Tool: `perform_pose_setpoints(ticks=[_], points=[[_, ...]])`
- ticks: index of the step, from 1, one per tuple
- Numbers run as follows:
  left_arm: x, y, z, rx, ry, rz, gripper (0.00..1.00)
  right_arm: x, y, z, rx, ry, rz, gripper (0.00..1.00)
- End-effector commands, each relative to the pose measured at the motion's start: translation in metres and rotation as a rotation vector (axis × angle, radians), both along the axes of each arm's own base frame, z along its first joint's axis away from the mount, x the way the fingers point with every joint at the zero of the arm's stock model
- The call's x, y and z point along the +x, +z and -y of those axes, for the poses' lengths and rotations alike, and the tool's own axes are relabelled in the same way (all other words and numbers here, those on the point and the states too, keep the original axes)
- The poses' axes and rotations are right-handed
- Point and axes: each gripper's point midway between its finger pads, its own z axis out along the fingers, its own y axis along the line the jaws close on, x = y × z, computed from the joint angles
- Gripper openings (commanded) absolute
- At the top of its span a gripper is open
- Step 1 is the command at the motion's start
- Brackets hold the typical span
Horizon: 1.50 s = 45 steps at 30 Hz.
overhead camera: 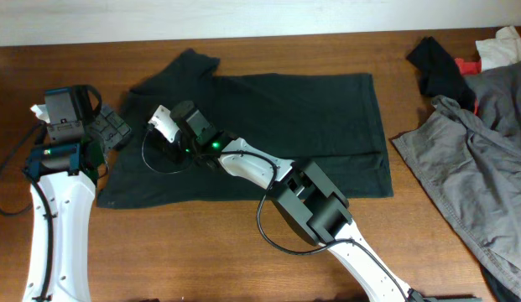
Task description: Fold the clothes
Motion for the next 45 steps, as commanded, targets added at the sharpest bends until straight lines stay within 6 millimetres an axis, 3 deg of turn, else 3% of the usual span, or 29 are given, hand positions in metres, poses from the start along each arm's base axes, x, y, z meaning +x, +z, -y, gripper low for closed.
perform_pose_setpoints(ticks=[1, 8, 32, 35, 40, 42, 45], points=[[0.001, 0.007, -0.004, 0.015, 0.011, 0.015, 0.99, 0.006, -0.004, 0.000, -0.002, -0.025, 0.005, 0.04], [0.001, 0.007, -0.004, 0.015, 0.011, 0.015, 0.99, 0.007, -0.003, 0.000, -0.001, -0.028, 0.008, 0.04], [0.001, 0.007, -0.004, 0.015, 0.011, 0.016, 0.99, 0.060, -0.005, 0.044, -0.043, -0.203, 0.062, 0.07], [0.001, 0.007, -0.004, 0.014, 0.010, 0.015, 0.99, 0.073, 0.007, 0.053, -0.005, -0.246, 0.054, 0.16], [0.001, 0.007, -0.004, 0.015, 0.011, 0.016, 0.99, 0.097, 0.050, 0.081, 0.062, -0.335, 0.024, 0.25], [0.001, 0.007, -0.004, 0.015, 0.011, 0.016, 0.99, 0.097, 0.064, 0.094, 0.061, -0.346, -0.021, 0.31], [0.001, 0.007, -0.004, 0.014, 0.010, 0.015, 0.99, 0.086, 0.066, 0.110, 0.004, -0.342, -0.099, 0.36]])
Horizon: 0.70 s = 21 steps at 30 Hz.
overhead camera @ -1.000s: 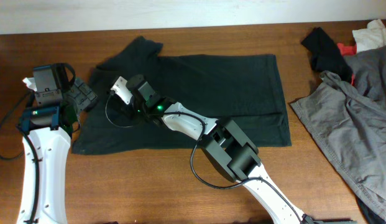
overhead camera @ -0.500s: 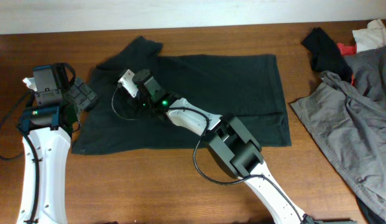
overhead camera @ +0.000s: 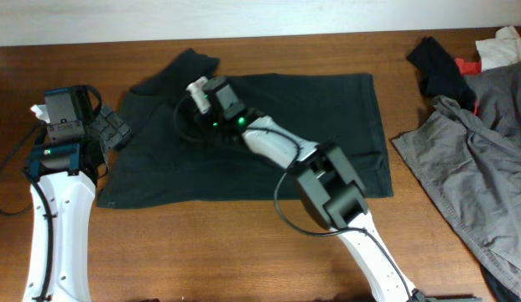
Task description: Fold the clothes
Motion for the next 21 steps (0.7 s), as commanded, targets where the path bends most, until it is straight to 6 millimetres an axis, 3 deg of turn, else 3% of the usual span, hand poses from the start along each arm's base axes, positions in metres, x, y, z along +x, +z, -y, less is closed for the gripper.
perform_pose_setpoints(ticks=[1, 6, 11, 21], points=[[0.001, 0.007, -0.004, 0.014, 0.010, 0.016, 0.99, 0.003, 0.073, 0.012, 0.062, -0.023, 0.003, 0.38], [0.001, 0.007, -0.004, 0.014, 0.010, 0.016, 0.99, -0.024, 0.040, 0.028, -0.043, -0.020, -0.152, 0.40], [0.001, 0.007, -0.004, 0.014, 0.010, 0.016, 0.99, -0.043, 0.013, 0.021, -0.072, -0.002, -0.235, 0.41], [0.001, 0.007, -0.004, 0.014, 0.010, 0.016, 0.99, -0.047, 0.011, 0.000, -0.047, 0.030, -0.200, 0.42]])
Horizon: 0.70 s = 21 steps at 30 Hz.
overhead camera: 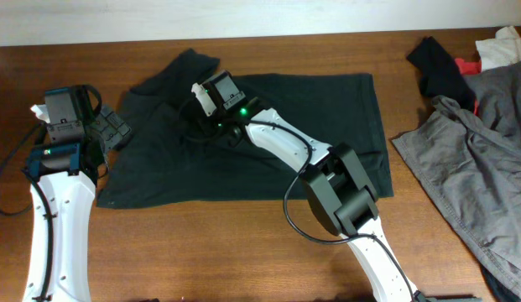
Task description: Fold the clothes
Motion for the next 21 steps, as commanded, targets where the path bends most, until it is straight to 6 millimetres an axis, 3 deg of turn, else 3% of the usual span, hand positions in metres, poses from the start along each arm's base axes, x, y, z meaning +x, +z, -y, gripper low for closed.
perform_pose_setpoints(ticks=[1, 7, 14, 18, 21], points=[[0.001, 0.007, -0.004, 0.014, 0.010, 0.015, 0.99, -0.004, -0.005, -0.010, 0.012, 0.011, -0.005, 0.42], [0.001, 0.007, -0.004, 0.014, 0.010, 0.016, 0.99, 0.000, -0.009, -0.014, 0.020, 0.009, 0.012, 0.42], [0.001, 0.007, -0.004, 0.014, 0.010, 0.016, 0.99, 0.000, -0.030, -0.014, 0.007, 0.007, -0.004, 0.42], [0.001, 0.007, -0.004, 0.014, 0.010, 0.016, 0.99, 0.002, -0.029, -0.016, 0.018, 0.008, 0.009, 0.41], [0.001, 0.007, -0.004, 0.014, 0.010, 0.016, 0.99, 0.004, -0.027, -0.017, 0.026, 0.008, 0.018, 0.24]])
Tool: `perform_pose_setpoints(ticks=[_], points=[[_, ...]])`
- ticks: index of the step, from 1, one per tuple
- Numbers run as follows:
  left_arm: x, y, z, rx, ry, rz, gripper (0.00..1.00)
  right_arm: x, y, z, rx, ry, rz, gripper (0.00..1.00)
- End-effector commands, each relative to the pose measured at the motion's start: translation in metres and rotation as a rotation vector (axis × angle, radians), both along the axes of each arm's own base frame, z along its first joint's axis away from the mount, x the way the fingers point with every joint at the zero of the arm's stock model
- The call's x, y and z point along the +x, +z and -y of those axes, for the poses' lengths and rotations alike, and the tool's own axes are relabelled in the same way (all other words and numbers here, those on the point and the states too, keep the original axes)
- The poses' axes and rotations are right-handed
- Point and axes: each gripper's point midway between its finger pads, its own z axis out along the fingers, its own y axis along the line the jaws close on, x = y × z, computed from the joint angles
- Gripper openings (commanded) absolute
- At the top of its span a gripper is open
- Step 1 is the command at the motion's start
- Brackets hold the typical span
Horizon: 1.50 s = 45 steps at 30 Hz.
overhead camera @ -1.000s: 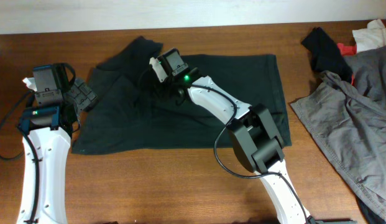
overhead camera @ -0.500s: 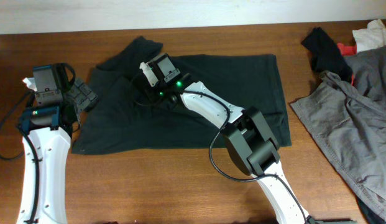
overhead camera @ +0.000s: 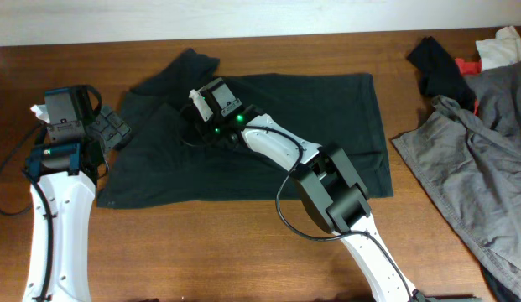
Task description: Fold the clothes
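A dark T-shirt (overhead camera: 327, 117) lies spread flat on the wooden table (overhead camera: 201, 252), with one sleeve pointing to the back left. My right arm reaches across it from the front. The right gripper (overhead camera: 201, 104) is over the shirt's upper left part, near the sleeve, and its fingers are hidden under its own body. My left gripper (overhead camera: 117, 132) rests at the shirt's left edge. From this height I cannot tell whether its dark fingers hold cloth.
A large grey garment (overhead camera: 487, 159) is heaped along the right side of the table. Behind it lie a black cloth (overhead camera: 436, 63) and a white and red piece (overhead camera: 499, 46). Bare wood shows in front of the shirt.
My right gripper has shifted a little to the left and toward the front over the shirt's upper left part. The left arm and the shirt look unchanged.
My right gripper was first over the shirt's left part, close to the left gripper. It then stood further back and to the right, near the sleeve, and has stayed about there. The left arm has not moved.
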Motion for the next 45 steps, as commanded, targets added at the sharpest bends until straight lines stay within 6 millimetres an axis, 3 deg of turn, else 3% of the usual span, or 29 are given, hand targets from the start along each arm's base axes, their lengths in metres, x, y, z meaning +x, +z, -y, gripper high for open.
perform_pose_setpoints(ticks=[1, 2, 4, 10, 17, 23, 24, 25, 26, 27, 29, 30, 35, 41, 45], points=[[0.001, 0.007, -0.004, 0.015, 0.011, 0.016, 0.99, -0.001, -0.001, -0.006, 0.013, -0.004, -0.003, 0.18], [0.001, 0.007, -0.004, 0.014, 0.010, 0.016, 0.99, 0.000, -0.001, -0.005, 0.013, -0.005, -0.003, 0.09], [0.001, 0.007, -0.004, 0.014, 0.010, 0.016, 0.99, 0.000, -0.001, -0.005, 0.013, -0.006, -0.003, 0.04], [0.001, 0.007, -0.004, 0.014, 0.010, 0.015, 0.99, 0.008, 0.012, 0.001, 0.026, -0.021, 0.013, 0.04], [0.001, 0.007, -0.004, 0.014, 0.010, 0.016, 0.99, 0.023, 0.037, 0.024, 0.031, -0.064, 0.021, 0.04], [0.001, 0.007, -0.004, 0.014, 0.010, 0.016, 0.99, 0.026, 0.033, 0.038, 0.012, -0.086, -0.004, 0.05], [0.001, 0.007, -0.004, 0.014, 0.010, 0.016, 0.99, 0.026, 0.032, 0.040, 0.007, -0.087, -0.008, 0.09], [0.001, 0.007, -0.004, 0.014, 0.010, 0.016, 0.99, 0.026, 0.032, 0.040, 0.005, -0.089, -0.007, 0.24], [0.001, 0.007, -0.004, 0.014, 0.010, 0.016, 0.99, 0.028, 0.032, 0.042, 0.002, -0.095, -0.004, 0.53], [0.001, 0.007, -0.004, 0.014, 0.010, 0.016, 0.99, 0.030, 0.033, 0.044, -0.003, -0.104, 0.002, 0.70], [0.001, 0.007, -0.004, 0.014, 0.010, 0.016, 0.99, 0.034, 0.039, 0.049, -0.004, -0.117, 0.009, 0.94], [0.001, 0.007, -0.004, 0.014, 0.010, 0.016, 0.99, 0.035, 0.046, 0.054, -0.003, -0.123, 0.009, 0.99], [0.001, 0.007, -0.004, 0.014, 0.010, 0.016, 0.99, 0.026, 0.088, 0.077, -0.020, -0.147, -0.015, 0.99], [0.001, 0.007, -0.004, 0.014, 0.010, 0.016, 0.99, -0.014, 0.136, 0.098, -0.073, -0.137, -0.073, 0.99], [0.001, 0.007, -0.004, 0.014, 0.010, 0.016, 0.99, -0.030, 0.148, 0.139, -0.224, -0.228, -0.082, 0.99]])
